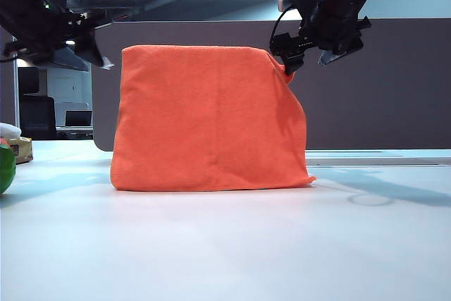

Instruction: Pick up the cloth from the table and use it to cover the mirror.

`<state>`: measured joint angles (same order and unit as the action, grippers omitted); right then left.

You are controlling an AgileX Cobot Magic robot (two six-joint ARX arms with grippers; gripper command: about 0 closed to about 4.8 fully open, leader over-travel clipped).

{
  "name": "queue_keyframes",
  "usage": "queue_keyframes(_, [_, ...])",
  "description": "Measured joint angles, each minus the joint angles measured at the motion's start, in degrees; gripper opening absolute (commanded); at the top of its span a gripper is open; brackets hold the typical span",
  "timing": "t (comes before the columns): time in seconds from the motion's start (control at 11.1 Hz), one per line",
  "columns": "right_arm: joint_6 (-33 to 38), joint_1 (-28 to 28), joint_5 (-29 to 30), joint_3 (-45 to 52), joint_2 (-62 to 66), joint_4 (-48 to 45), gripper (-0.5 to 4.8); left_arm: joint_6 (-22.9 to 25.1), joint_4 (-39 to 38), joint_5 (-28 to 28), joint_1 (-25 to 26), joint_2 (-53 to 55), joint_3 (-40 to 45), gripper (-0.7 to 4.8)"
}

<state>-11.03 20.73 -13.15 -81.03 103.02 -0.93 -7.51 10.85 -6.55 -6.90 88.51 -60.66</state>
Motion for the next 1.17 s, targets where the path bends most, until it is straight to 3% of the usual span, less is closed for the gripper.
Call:
queue_keyframes(0.27, [0.00, -0.02, 1.01, 0.00, 0.00, 0.02, 3.74, 0.00, 1.49, 2.71, 0.02, -2.21, 0.02, 1.20])
queue_keyframes(0.36, [0.00, 0.00, 1.42, 0.00, 0.00, 0.24, 3.75, 0.00, 4.39, 0.83, 0.00, -3.58, 0.02, 1.20])
queue_keyframes(0.45, [0.00, 0.00, 1.44, 0.00, 0.00, 0.42, 4.64, 0.00, 4.87, -0.74, 0.02, -3.87, 0.00, 1.25])
queue_keyframes(0.54, [0.00, 0.00, 2.51, 0.02, -0.02, 1.03, 4.79, 0.00, 6.43, -10.08, -0.02, -4.37, -0.02, 1.57])
queue_keyframes(0.63, [-0.02, 0.00, 2.97, 0.02, -0.02, 2.60, 4.79, 0.00, 6.08, -14.01, -0.02, -4.33, 0.00, 1.57])
queue_keyframes(0.9, [0.00, 0.00, 5.68, 0.02, -0.02, 4.83, 4.79, 0.00, 6.60, -16.44, 0.00, -4.33, 0.00, 1.56])
queue_keyframes(0.99, [0.00, -0.02, 5.81, 0.02, -0.02, 5.46, 4.79, 0.00, 6.95, -21.16, 0.00, -4.33, -0.02, 1.56])
queue_keyframes(1.17, [0.00, 0.00, 6.80, 0.02, -0.02, 7.04, 4.79, 0.00, 6.91, -21.77, 0.00, -4.07, -0.04, 1.51])
